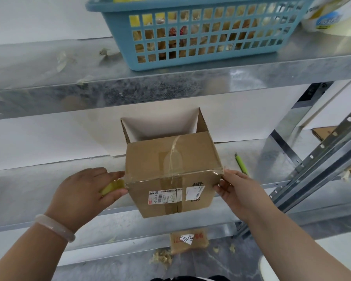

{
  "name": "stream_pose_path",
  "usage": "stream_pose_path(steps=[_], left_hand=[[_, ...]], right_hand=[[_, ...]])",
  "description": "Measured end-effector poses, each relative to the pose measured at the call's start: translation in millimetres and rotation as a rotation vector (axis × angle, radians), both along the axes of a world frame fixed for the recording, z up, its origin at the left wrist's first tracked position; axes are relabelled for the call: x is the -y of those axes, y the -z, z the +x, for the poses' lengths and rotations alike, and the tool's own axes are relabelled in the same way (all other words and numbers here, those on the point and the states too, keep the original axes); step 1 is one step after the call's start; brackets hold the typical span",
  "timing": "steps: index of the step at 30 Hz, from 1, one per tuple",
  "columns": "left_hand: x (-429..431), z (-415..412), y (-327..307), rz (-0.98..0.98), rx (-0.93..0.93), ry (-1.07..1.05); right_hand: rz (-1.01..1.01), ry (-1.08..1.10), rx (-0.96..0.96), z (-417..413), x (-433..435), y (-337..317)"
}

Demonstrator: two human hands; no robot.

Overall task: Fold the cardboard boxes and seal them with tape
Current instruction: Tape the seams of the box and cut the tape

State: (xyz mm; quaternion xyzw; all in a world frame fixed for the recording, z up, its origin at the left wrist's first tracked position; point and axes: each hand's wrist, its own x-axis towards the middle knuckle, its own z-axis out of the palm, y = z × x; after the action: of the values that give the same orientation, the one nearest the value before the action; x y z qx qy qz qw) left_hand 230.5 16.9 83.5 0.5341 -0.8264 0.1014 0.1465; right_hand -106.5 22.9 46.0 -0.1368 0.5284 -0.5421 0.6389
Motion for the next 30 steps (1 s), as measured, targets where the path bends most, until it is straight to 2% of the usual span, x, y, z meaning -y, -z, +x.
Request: stream_pose_path(steps=[3, 6, 8, 9, 11, 12, 13, 15, 20, 22, 25, 30], left_hand=[[0.7, 1.9, 2.4, 0.014, 0.018, 0.013], [0.3, 3.1, 2.4, 0.008, 0.028, 0.014], [0.9, 2.2, 1.3, 0.001, 0.027, 0.016], [1.3, 2.1, 1.4, -0.001, 0.021, 0.019], [1.9, 2.2, 1.8, -0.005, 0.007, 0.022], [2.2, 2.3, 2.3, -0.006, 0.002, 0.023], [2.7, 2.3, 2.5, -0.007, 0.002, 0.025], [3.7, 1.8, 2.3, -0.007, 0.01, 0.028], [7.0, 3.6, 1.2, -0.015, 0.001, 0.041], [8.7, 4.3, 1.8, -0.018, -0.01, 0.049], [10.2, 3.6, 3.3, -0.017, -0.026, 0.051], [11.5, 5.4, 6.2, -0.012, -0.049, 0.061]], right_hand=[[0.068, -0.025, 0.13, -3.3, -1.2, 10.6], [0.081, -0.067, 0.116, -4.3, -3.1, 17.2], [0.046, -0.016, -0.037, -1.5, -5.7, 17.0], [0.003, 0.047, -0.183, 0.0, -10.0, 14.2], [-0.207, 0.11, -0.517, 3.1, -22.1, 4.5], [-0.349, 0.036, -0.622, 7.1, -29.3, -1.2], [-0.452, -0.082, -0.664, 13.2, -35.9, -5.9], [-0.502, -0.282, -0.65, 22.4, -41.0, -6.6], [-0.35, -0.467, -0.698, 11.2, -31.3, 7.6], [-0.368, -0.41, -0.815, 5.8, -28.0, 11.5], [-0.659, -0.215, -1.069, 12.5, -21.6, 5.2], [-1.025, -0.138, -1.425, 11.9, 1.2, 8.5]])
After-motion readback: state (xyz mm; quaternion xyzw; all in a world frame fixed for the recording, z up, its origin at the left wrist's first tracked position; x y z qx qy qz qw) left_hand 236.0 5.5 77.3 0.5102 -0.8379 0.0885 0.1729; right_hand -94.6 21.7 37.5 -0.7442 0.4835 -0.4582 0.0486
